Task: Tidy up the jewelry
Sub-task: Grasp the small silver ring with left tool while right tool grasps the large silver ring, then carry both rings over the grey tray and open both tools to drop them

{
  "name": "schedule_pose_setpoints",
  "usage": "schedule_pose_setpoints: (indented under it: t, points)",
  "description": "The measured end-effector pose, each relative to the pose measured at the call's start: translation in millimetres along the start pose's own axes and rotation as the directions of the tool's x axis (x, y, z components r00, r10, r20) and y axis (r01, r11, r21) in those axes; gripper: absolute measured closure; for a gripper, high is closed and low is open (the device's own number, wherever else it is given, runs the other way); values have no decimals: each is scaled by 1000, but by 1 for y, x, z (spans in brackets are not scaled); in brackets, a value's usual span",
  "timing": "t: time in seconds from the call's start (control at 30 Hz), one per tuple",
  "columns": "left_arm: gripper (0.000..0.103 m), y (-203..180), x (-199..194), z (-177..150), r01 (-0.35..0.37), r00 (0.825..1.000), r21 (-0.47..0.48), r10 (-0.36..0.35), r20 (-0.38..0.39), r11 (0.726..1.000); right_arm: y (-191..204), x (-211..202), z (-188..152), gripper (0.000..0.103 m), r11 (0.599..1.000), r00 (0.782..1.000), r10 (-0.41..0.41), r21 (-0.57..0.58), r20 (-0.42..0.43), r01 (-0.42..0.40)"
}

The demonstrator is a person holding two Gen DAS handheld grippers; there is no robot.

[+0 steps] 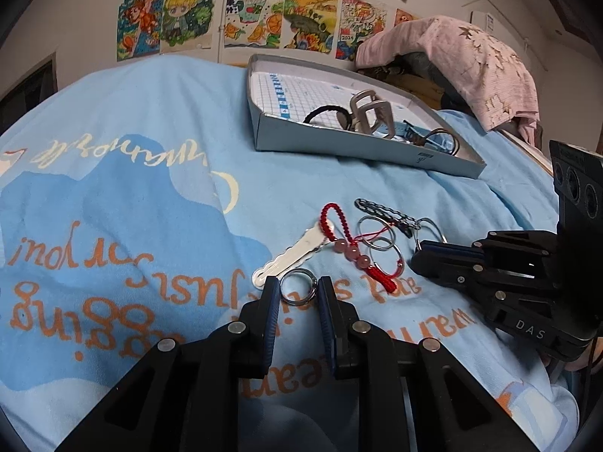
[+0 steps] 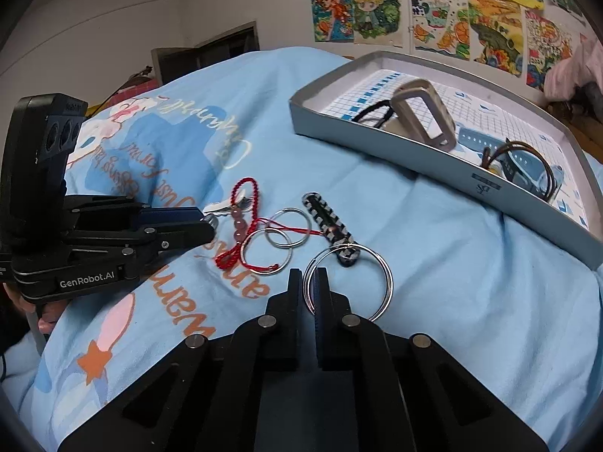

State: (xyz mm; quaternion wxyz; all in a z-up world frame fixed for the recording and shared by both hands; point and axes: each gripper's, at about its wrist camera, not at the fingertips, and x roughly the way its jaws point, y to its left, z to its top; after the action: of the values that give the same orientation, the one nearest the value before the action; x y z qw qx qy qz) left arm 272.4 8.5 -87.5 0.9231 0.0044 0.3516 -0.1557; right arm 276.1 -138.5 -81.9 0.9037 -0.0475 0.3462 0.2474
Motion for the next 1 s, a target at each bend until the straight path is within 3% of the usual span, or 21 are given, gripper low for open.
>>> schedule_pose_setpoints:
  t: [0.5, 0.63, 0.77, 0.9, 1.0]
  points:
    - [84, -19, -27, 21, 9, 995, 60, -15, 99, 998, 5, -39, 11, 98, 999, 992, -20, -43, 128, 26]
    - [84, -24, -35, 44, 14, 992, 50, -21, 126, 999, -5, -53, 19, 98, 998, 983, -42, -38, 180, 50]
    - [83, -28, -27, 73, -37, 988, 73, 26, 153, 997, -22, -57, 36, 98, 995, 967, -90, -23, 239, 99]
    - [83, -28, -4, 111, -52, 979, 27, 46, 199, 998, -42, -49, 56, 98, 988, 951, -146, -6, 274, 154]
    - [83, -25, 25, 130, -61, 981, -4, 61, 185, 998, -60, -40, 68, 98, 985, 943, -169, 21, 287, 170]
